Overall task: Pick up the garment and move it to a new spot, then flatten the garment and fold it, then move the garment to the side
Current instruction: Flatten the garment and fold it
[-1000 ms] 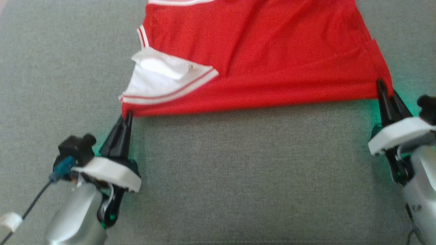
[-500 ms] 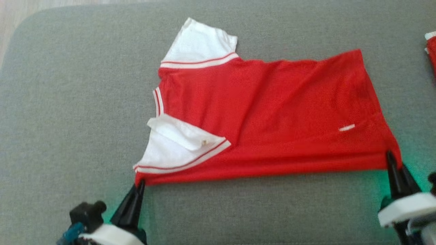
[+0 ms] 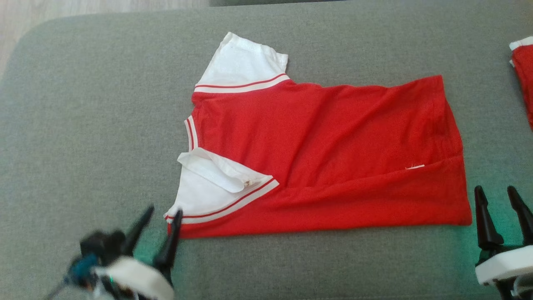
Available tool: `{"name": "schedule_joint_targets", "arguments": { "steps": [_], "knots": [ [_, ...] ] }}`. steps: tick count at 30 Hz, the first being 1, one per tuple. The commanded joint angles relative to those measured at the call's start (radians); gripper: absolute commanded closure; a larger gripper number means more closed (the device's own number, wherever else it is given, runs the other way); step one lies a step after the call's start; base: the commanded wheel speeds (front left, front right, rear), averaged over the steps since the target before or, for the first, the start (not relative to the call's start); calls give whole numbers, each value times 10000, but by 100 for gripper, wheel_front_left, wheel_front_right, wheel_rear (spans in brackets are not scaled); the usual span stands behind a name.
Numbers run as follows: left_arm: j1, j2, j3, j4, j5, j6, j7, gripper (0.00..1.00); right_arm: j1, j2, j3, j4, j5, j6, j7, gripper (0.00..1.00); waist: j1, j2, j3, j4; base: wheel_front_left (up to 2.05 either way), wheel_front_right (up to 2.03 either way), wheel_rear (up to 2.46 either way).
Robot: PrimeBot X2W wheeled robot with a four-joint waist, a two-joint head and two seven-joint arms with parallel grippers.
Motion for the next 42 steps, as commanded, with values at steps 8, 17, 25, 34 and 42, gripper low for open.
{"name": "schedule_joint_targets", "arguments": {
  "steps": [8,17,25,34,42],
  "knots": [
    [-5205,1351,454,-1395,343,-1034,2324,0,-913,-218,221,-940,-529,-7,-161,0,1,0,1073,-373,0,0,0],
    [-9755,1299,-258,597,-1285,-1492,5196,0,-2050,-149,868,-1134,-740,-7,-227,0,1,0,2356,-1107,0,0,0],
    [-12249,1561,-1302,2476,-2066,-1501,7640,0,-2543,67,1231,-1247,-851,-7,-406,0,1,0,3433,-1720,0,0,0],
    [-13244,2056,-1975,3598,-1894,-1502,7965,0,-3042,265,1533,-994,-777,-7,-600,0,1,0,4158,-2167,0,0,0],
    [-13619,2156,-2435,3793,-2188,-1502,7827,0,-3266,367,1613,-716,-774,-7,-777,0,1,0,4435,-2332,0,0,0]
  ]
}}
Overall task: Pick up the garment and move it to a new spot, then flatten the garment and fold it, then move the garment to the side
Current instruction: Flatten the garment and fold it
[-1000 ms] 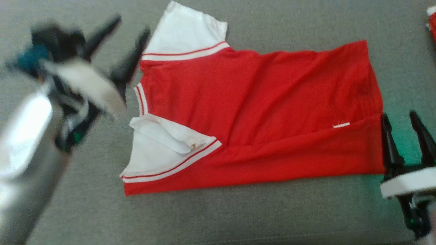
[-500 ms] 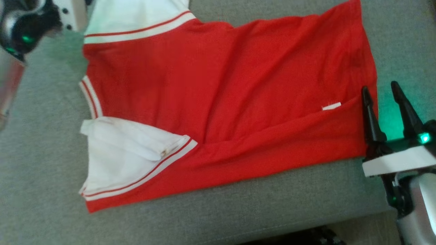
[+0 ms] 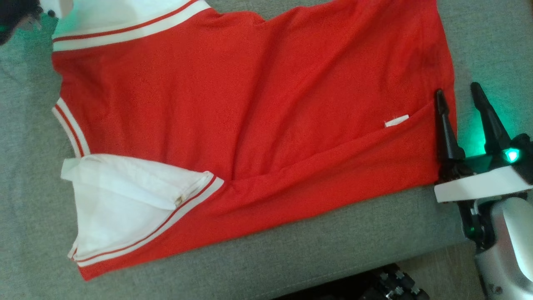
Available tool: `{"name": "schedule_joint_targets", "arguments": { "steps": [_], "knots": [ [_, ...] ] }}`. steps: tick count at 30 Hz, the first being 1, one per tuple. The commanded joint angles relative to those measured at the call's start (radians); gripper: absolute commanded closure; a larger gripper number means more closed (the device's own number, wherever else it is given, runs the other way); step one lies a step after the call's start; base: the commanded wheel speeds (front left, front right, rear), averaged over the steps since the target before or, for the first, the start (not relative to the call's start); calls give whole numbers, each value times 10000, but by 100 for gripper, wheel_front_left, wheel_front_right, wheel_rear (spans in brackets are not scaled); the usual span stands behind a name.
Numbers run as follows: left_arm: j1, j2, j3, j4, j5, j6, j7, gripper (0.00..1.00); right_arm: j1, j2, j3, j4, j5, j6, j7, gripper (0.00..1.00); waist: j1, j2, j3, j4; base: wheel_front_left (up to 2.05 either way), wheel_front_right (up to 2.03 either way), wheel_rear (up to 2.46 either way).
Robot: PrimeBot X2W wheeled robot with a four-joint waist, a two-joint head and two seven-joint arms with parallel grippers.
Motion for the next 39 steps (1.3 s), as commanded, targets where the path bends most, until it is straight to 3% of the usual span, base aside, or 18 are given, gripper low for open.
{"name": "schedule_joint_targets", "arguments": {
  "steps": [1,3,4,5,6,7,12,17,18,29,30,31,32,33,34,39],
  "knots": [
    [-620,549,145,-262,-46,-57,-44,0,47,-116,195,-83,15,-7,-100,0,0,1,70,-52,0,0,0],
    [-705,597,2,-284,-103,-57,-50,0,-21,-87,239,-33,18,-7,-127,0,0,1,117,-91,0,0,0],
    [-744,623,-76,-305,-143,-57,-44,15,-58,-76,262,-12,16,-7,-139,0,0,1,142,-110,0,0,0],
    [-772,647,-143,-324,-199,-57,-52,54,-98,-65,279,9,13,-7,-150,0,0,1,160,-127,0,0,0],
    [-789,671,-217,-357,-278,-57,-48,85,-144,-62,289,21,16,-7,-157,0,0,1,170,-146,0,0,0],
    [-814,710,-302,-403,-350,-57,-48,100,-199,-82,287,13,17,-7,-166,0,0,1,178,-156,0,0,0],
    [-917,980,-656,-559,-607,-57,-271,100,-1012,-349,421,-258,582,-7,56,0,0,1,65,-178,0,0,0],
    [-1013,1110,-944,-665,-786,-57,-514,100,-2297,-979,997,-262,1506,-7,1268,0,0,1,-103,-94,0,0,0],
    [-1086,1126,-1081,-728,-892,-57,-596,100,-2984,-1367,1305,-27,1904,-7,2062,0,0,1,-148,2,0,0,0],
    [-1446,1286,-1724,-954,-1306,-57,-980,100,-5139,-2210,2926,1741,3111,-7,4233,0,0,1,-194,412,0,0,0],
    [-1489,1303,-1776,-960,-1338,-57,-1017,100,-5247,-2233,3011,1826,3186,-7,4174,4,0,1,-183,435,0,0,0],
    [-1526,1316,-1827,-963,-1372,-57,-1054,100,-5333,-2259,3101,1914,3247,-7,4109,44,0,1,-175,456,0,0,0],
    [-1556,1326,-1878,-961,-1408,-57,-1091,100,-5403,-2294,3196,2000,3298,-7,4047,63,0,1,-172,477,0,0,0],
    [-1584,1339,-1931,-958,-1440,-57,-1128,100,-5468,-2338,3299,2070,3331,-7,3970,91,0,1,-170,499,0,0,0],
    [-1613,1357,-1985,-954,-1467,-57,-1162,100,-5537,-2389,3379,2141,3330,-7,3862,100,0,1,-169,517,0,0,0],
    [-1736,1470,-2235,-917,-1578,-57,-1385,100,-5863,-2590,3673,2484,3216,-7,3356,100,0,1,-216,570,0,0,0]
  ]
}}
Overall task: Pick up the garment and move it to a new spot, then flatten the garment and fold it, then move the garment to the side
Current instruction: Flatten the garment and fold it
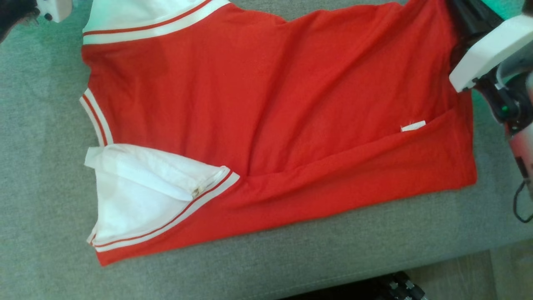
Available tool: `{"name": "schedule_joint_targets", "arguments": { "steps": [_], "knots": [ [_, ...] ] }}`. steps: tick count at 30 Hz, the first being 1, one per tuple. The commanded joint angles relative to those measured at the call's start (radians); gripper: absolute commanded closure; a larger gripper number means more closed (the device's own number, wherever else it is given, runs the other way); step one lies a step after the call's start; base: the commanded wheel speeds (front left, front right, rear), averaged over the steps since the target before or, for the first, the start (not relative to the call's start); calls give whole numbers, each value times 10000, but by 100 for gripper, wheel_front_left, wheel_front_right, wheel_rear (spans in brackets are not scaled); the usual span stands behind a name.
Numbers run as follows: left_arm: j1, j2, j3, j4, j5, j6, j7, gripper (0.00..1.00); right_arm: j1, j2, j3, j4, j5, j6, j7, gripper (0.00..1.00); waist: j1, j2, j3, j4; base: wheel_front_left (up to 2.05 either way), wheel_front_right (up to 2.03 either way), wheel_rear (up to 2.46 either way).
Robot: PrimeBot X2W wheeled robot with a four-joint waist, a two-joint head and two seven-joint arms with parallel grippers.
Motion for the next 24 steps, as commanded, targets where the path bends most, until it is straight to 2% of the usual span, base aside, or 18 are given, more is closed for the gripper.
{"name": "schedule_joint_targets", "arguments": {
  "steps": [1,7,11,14,17,21,22,24],
  "knots": [
    [-748,540,321,-224,-50,18,-154,100,-49,-308,46,-201,-43,-7,-165,100,0,0,-20,12,0,0,0],
    [-1066,703,118,-443,-22,17,-1287,100,-398,-448,-83,103,24,-7,-775,100,0,0,-143,130,0,0,0],
    [-1373,821,337,-635,-374,17,-2271,100,-598,-464,-323,296,87,-7,-1163,100,0,0,-266,235,0,0,0],
    [-1416,1059,278,-999,-695,17,-2591,100,-562,-555,-465,300,199,-7,-1294,100,0,0,-417,376,0,0,0],
    [-1186,1433,116,-1560,-1060,17,-2781,100,-281,-754,-591,162,338,-7,-1308,100,0,0,-597,571,0,0,0],
    [-364,2362,-216,-2701,-1622,17,-3013,100,665,-1176,-894,-347,515,-7,-1207,100,0,0,-969,967,0,0,0],
    [-364,2362,-216,-2701,-1622,17,-3013,100,665,-1176,-894,-347,515,-7,-1207,100,0,0,-969,967,0,0,0],
    [82,2778,-350,-3155,-1796,17,-3130,100,1171,-1319,-1070,-613,523,-7,-1147,100,0,0,-1112,1094,0,0,0]
  ]
}}
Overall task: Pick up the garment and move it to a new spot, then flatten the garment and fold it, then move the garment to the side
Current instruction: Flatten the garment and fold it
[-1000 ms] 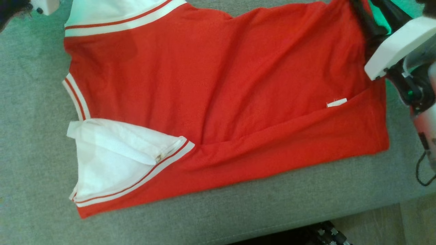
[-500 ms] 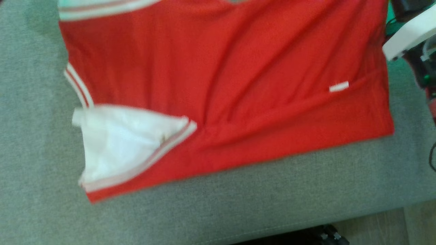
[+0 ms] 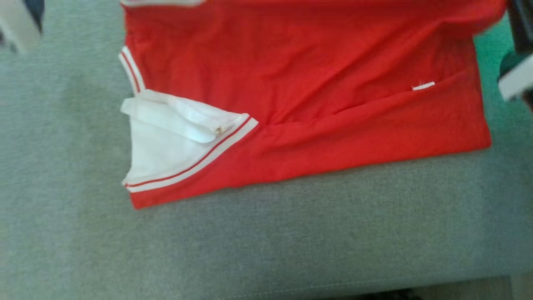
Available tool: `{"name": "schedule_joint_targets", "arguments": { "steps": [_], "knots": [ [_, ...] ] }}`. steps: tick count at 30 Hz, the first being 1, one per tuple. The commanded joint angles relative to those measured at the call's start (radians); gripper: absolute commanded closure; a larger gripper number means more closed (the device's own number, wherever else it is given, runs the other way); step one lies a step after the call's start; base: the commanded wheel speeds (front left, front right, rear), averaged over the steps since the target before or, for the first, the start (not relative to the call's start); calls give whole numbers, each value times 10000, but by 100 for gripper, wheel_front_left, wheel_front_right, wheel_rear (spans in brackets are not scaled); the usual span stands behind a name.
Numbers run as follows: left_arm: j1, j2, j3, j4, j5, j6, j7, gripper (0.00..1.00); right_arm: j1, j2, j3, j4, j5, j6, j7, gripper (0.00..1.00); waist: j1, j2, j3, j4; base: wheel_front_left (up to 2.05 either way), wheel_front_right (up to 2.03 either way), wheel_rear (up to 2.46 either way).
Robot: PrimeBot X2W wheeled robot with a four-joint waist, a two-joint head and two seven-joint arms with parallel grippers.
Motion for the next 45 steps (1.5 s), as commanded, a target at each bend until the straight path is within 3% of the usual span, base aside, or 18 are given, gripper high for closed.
{"name": "schedule_joint_targets", "arguments": {
  "steps": [1,6,14,20,24,25,26,27,30,34,39,42,43,45],
  "knots": [
    [-27,691,426,-342,-72,17,-122,100,509,-360,-177,-393,64,-7,80,100,1,0,-212,203,0,0,0],
    [1167,1526,163,-1419,-410,104,-573,100,1963,-511,-1011,-1110,-53,-7,233,100,1,0,-529,475,0,0,0],
    [2894,2525,-195,-3363,-742,843,-1636,100,4250,-195,-2573,-2507,-551,-7,666,100,1,0,-863,705,0,0,0],
    [4058,2766,-679,-4294,-713,1372,-2336,100,5521,377,-3460,-3456,-1077,-7,1125,100,1,0,-948,790,0,0,0],
    [4744,2529,-928,-4578,-464,1801,-2907,100,5947,824,-3816,-3733,-1351,-7,1357,100,1,0,-915,797,0,0,0],
    [4912,2408,-971,-4580,-410,1947,-3077,100,5997,986,-3889,-3767,-1402,-7,1395,59,1,0,-896,804,0,0,0],
    [5064,2267,-1007,-4552,-315,2096,-3265,62,6028,1153,-3961,-3793,-1464,-7,1406,0,1,0,-881,811,0,0,0],
    [5231,2096,-1032,-4472,-254,2283,-3490,2,6047,1344,-4058,-3808,-1537,-7,1375,0,1,0,-875,819,0,0,0],
    [5783,1464,-1086,-4044,-19,2961,-4331,0,6171,2027,-4388,-3818,-1759,-7,1123,0,1,0,-987,844,0,0,0],
    [6661,291,-726,-3231,647,4242,-5263,0,6532,3115,-5155,-3910,-2055,-7,300,0,1,0,-1339,907,0,0,0],
    [8859,-2084,2291,-2872,2529,5495,-5334,0,7019,4372,-5865,-3877,-2205,-7,-919,0,1,0,-1916,1076,0,0,0],
    [10451,-3529,4069,-3177,4303,5334,-5336,0,7013,4614,-5913,-3478,-2254,-7,-1254,0,1,0,-2217,1208,0,0,0],
    [10451,-3529,4069,-3177,4303,5334,-5336,0,7013,4614,-5913,-3478,-2254,-7,-1254,0,1,0,-2217,1208,0,0,0],
    [11359,-4462,5053,-3432,5433,5199,-5337,0,6812,4659,-5986,-3099,-2279,-7,-1367,0,1,0,-2358,1359,0,0,0]
  ]
}}
